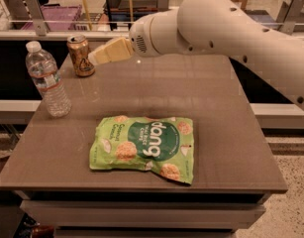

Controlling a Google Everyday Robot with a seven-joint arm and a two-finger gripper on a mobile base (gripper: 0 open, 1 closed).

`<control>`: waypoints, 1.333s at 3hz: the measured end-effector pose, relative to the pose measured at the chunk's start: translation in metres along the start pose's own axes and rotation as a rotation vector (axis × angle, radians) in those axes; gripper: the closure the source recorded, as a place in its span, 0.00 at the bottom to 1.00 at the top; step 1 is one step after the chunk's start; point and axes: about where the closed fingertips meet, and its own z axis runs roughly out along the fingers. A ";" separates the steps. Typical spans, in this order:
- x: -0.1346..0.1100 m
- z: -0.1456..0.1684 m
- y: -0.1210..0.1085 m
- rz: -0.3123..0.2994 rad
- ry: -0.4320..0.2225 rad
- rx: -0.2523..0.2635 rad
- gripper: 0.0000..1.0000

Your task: Pick orange can

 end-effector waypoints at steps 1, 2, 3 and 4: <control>-0.002 0.002 0.002 -0.005 -0.007 -0.002 0.00; -0.004 0.013 0.004 -0.012 0.008 -0.022 0.00; 0.001 0.045 0.009 -0.011 0.022 -0.058 0.00; 0.008 0.080 0.018 -0.014 0.023 -0.071 0.00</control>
Offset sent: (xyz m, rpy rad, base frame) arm 0.0153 0.0242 -0.0090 -0.0241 0.0223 0.0490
